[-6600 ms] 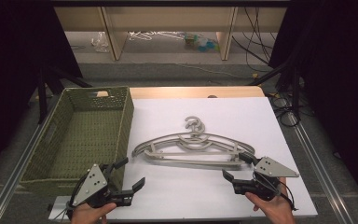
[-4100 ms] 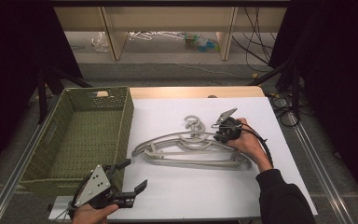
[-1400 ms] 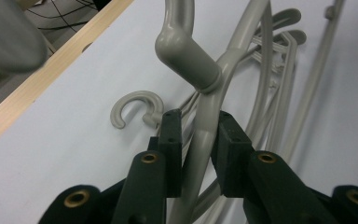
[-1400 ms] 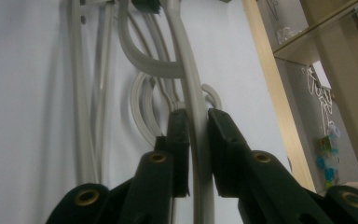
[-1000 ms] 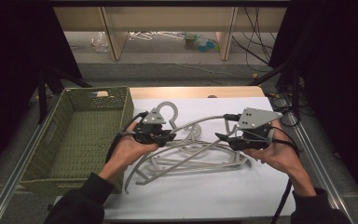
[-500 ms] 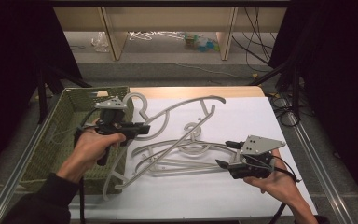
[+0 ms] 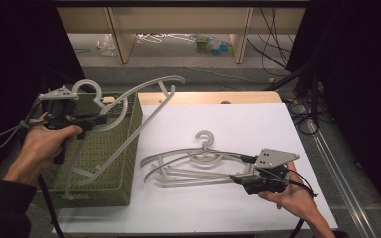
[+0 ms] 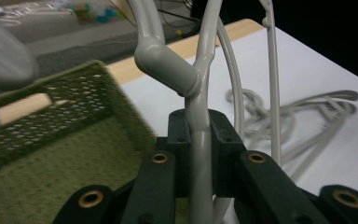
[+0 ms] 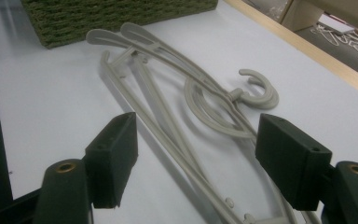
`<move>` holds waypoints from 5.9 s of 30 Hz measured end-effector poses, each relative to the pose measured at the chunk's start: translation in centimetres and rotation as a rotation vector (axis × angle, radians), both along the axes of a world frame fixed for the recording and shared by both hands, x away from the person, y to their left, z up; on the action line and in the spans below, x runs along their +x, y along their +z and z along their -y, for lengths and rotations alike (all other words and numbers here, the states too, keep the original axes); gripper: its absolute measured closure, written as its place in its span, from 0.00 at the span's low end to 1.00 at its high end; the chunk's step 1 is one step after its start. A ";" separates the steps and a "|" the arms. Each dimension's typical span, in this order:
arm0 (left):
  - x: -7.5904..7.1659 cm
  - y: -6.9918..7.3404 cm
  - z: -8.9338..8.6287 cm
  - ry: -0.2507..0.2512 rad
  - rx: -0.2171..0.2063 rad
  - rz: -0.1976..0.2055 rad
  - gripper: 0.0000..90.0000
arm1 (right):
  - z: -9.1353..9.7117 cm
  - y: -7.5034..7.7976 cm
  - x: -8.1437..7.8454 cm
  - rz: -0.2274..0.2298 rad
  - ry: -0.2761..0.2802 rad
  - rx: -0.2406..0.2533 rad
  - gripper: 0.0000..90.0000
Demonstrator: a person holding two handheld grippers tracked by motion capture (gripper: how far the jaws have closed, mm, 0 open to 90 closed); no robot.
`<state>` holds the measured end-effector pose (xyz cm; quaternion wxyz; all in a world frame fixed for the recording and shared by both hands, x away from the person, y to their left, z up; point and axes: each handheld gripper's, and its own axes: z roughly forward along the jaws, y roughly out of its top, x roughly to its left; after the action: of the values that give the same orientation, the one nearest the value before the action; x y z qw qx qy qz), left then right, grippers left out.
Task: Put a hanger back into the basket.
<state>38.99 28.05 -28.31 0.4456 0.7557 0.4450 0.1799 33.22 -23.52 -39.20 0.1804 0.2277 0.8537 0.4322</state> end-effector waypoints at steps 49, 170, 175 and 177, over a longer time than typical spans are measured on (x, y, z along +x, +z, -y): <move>5.5 -10.3 -9.1 0.171 0.214 -0.191 0.88 | -0.2 -0.9 0.0 -0.032 0.012 -0.026 0.29; -12.7 -14.9 10.6 -0.195 -0.145 0.184 0.19 | -2.8 -7.7 12.5 -0.113 0.028 -0.402 0.73; -12.8 -15.0 10.7 -0.204 -0.142 0.181 0.19 | -2.6 -7.6 12.6 -0.083 0.055 -0.426 0.82; -12.8 -15.0 10.8 -0.207 -0.138 0.174 0.20 | -2.7 -7.6 12.5 -0.070 0.069 -0.436 0.83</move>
<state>26.21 17.30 -43.32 0.5496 0.7466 0.3358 0.1669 45.70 -20.79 -46.79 0.1807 0.1687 0.9400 0.2351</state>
